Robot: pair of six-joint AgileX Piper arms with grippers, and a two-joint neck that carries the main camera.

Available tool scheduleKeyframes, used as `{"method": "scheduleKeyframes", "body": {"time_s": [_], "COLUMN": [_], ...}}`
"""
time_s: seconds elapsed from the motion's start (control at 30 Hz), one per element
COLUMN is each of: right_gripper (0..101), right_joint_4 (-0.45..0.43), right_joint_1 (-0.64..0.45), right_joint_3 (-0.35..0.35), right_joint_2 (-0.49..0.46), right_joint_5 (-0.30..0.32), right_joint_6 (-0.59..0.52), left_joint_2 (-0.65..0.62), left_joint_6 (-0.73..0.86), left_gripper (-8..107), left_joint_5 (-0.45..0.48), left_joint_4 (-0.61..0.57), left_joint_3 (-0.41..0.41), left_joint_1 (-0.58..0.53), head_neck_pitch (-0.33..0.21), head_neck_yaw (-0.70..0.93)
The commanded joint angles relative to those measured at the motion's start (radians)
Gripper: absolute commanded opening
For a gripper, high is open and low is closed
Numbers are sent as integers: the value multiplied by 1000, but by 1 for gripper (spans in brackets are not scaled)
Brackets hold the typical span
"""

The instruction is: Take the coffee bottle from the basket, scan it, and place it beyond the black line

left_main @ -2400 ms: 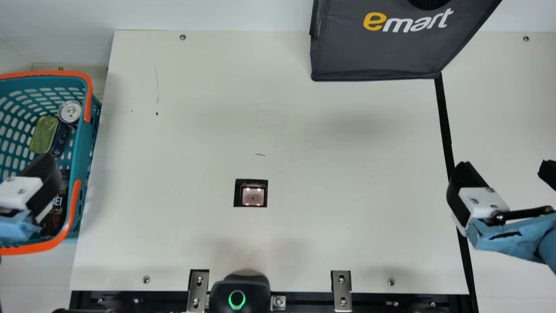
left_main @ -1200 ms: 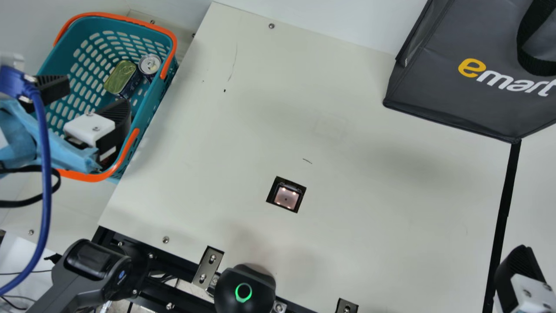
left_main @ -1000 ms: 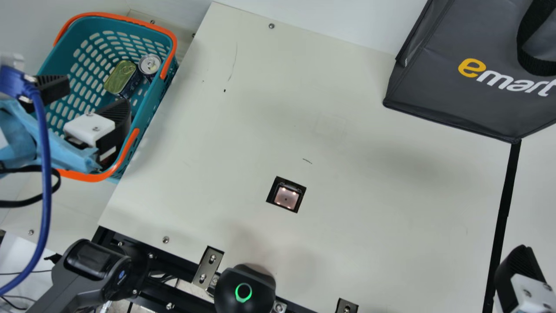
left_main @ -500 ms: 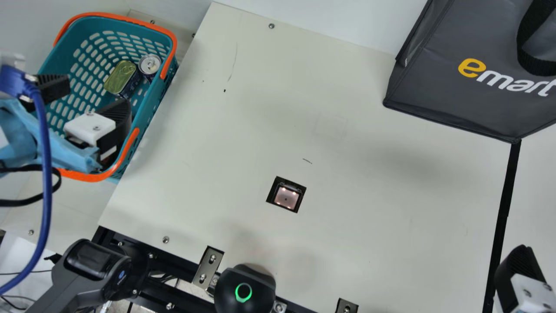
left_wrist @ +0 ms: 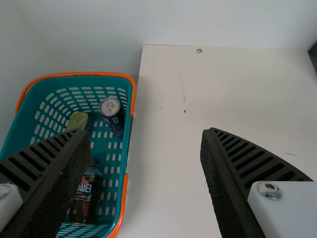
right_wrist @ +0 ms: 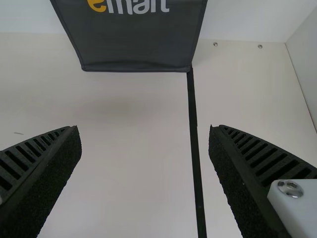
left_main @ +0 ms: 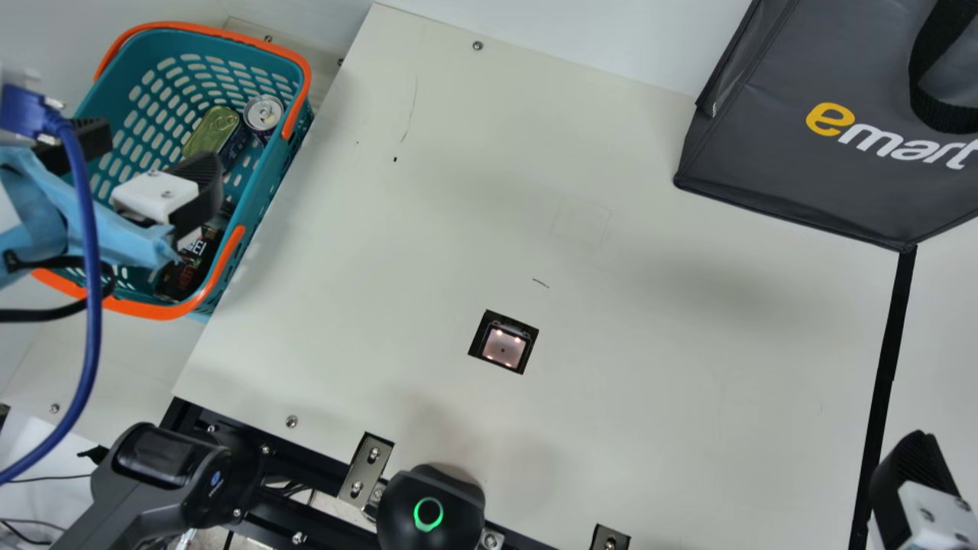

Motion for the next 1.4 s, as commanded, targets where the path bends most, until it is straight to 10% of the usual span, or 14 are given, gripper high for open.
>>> {"method": "scheduleKeyframes", "body": {"time_s": [0.0, 0.77, 1.37], "right_gripper": [91, 91, 91], "right_joint_4": [0, 0, 0], "right_joint_1": [0, 0, 0], "right_joint_3": [0, 0, 0], "right_joint_2": [0, 0, 0], "right_joint_5": [0, 0, 0], "right_joint_6": [0, 0, 0], "left_joint_2": [6, 227, 337], "left_joint_6": [15, 532, 543], "left_gripper": [90, 90, 90], "left_joint_5": [-8, -63, -129], "left_joint_4": [-15, -371, -285], "left_joint_3": [6, -6, 58], "left_joint_1": [54, 737, 703], "head_neck_pitch": [-26, -26, -26], "head_neck_yaw": [2, 2, 2]}}
